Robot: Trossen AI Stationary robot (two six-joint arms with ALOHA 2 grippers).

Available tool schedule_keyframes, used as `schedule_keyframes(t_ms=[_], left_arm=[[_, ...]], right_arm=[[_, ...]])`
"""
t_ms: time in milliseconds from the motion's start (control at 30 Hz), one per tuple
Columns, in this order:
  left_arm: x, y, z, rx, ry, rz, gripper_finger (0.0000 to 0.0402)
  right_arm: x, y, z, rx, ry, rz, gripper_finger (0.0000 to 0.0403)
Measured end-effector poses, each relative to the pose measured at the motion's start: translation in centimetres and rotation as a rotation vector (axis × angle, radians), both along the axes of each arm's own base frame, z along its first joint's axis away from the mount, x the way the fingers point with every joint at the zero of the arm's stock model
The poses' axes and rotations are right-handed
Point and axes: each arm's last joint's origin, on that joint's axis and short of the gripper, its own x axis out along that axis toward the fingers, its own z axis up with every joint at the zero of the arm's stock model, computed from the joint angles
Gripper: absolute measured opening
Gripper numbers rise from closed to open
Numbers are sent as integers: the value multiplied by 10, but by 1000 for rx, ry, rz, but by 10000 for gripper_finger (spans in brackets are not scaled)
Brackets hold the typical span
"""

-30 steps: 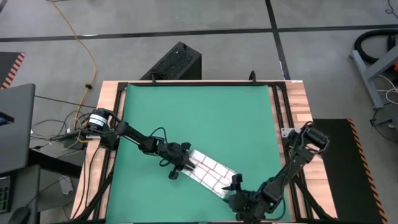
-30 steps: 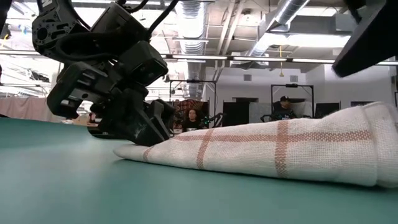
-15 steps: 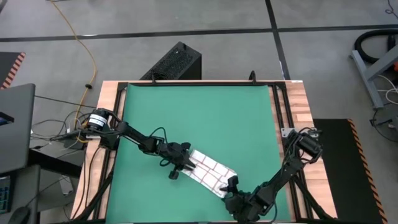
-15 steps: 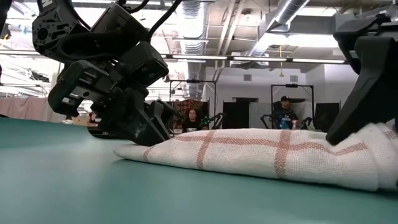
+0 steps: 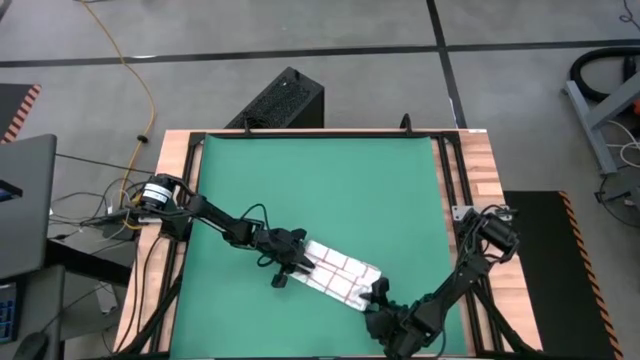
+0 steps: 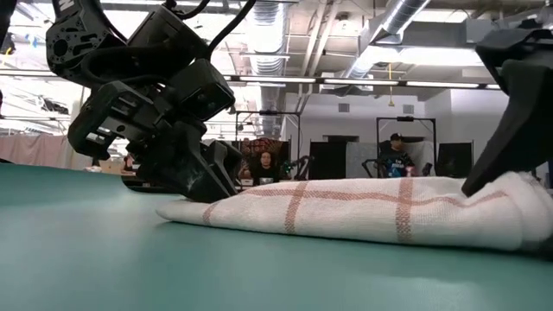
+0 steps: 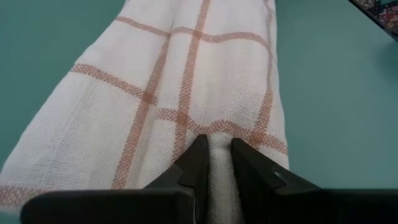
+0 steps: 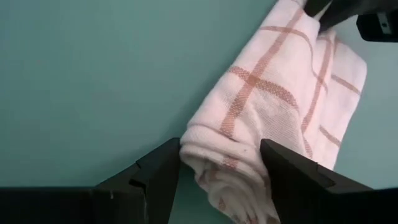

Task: Roll towel into tight, uniform cylinder
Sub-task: Roll the kitchen towel on the table

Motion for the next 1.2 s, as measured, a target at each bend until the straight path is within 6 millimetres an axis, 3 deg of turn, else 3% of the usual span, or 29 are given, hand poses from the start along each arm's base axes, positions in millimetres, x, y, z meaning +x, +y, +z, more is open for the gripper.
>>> schedule_keyframes(t_ms=[400,533,700,933,1200], left_arm=[[0,0,0,-2,1,-5,56],[0,0,0,-7,2,-13,56],[-1,-1,0,-36,12,-33,56],[-2,-3,0,-126,50,-32,56],[-2,-3,0,-221,101,25,56]], right_arm=[[1,-17,-8,-39,25,-110,226],[3,-20,-19,-38,30,-158,165],[7,-24,-24,8,28,-246,52],[6,-27,2,144,30,-283,48],[9,-41,32,414,15,-469,48]])
